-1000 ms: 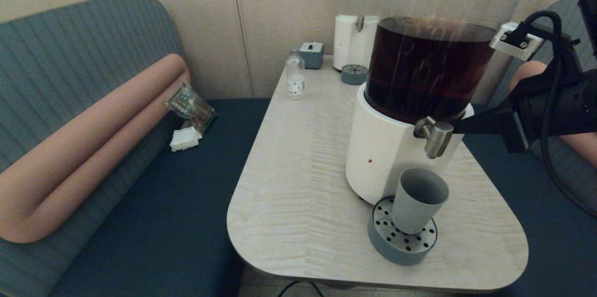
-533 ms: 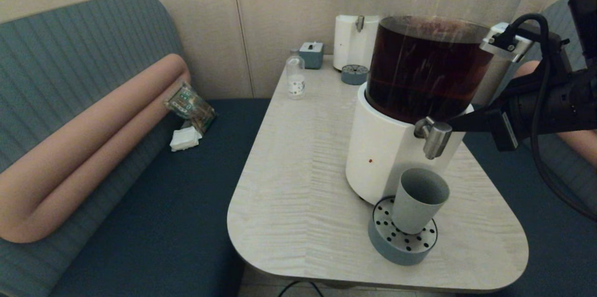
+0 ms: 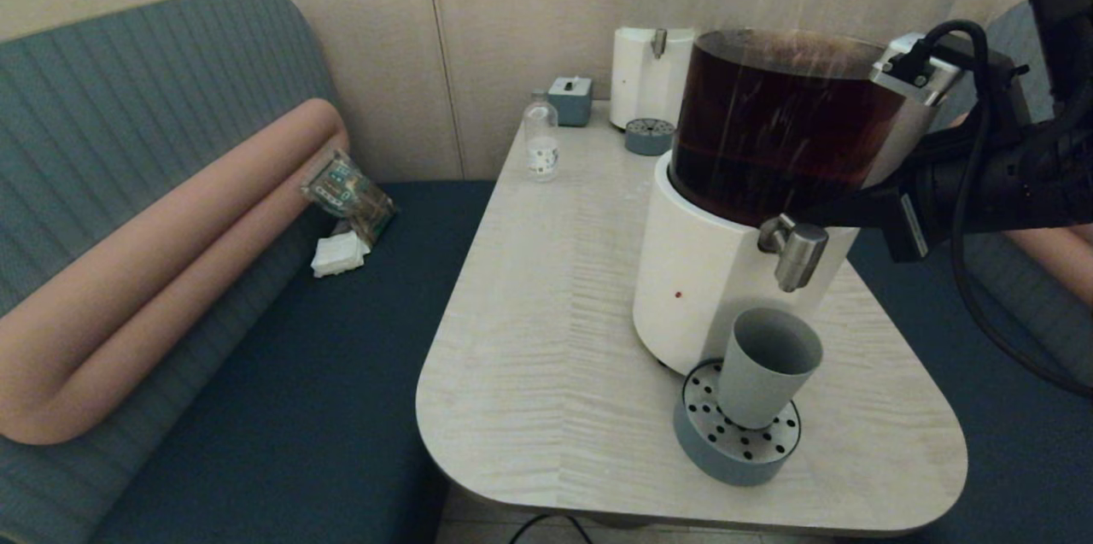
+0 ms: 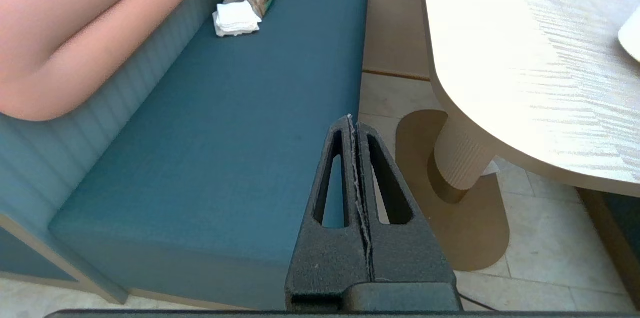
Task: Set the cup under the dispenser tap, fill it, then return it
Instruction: Turn on the faucet
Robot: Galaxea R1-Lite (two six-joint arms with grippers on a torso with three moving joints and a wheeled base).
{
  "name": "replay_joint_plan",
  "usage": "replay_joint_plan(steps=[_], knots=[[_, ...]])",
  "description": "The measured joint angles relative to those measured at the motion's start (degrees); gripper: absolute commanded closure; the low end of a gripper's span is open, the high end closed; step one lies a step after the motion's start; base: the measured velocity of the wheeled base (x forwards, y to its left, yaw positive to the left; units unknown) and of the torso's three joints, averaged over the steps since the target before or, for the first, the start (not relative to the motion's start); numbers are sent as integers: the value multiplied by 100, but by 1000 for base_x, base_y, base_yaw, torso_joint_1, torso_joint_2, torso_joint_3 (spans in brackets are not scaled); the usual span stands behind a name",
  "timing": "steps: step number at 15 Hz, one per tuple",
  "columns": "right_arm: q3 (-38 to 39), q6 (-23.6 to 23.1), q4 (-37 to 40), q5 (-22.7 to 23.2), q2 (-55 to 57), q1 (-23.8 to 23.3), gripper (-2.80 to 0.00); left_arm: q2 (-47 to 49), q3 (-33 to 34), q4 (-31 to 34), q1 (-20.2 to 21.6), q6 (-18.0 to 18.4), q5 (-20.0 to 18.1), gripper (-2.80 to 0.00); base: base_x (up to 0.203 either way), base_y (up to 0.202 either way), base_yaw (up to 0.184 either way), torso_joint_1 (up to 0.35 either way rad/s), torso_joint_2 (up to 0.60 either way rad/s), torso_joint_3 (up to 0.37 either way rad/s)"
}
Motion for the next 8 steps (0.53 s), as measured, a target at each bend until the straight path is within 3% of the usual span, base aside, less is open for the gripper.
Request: replay_joint_plan(steps=[8], knots=[[-84, -4, -232, 15, 229, 35, 0, 0, 0, 0, 0, -1, -1, 0, 0, 0, 0, 0, 0, 0]])
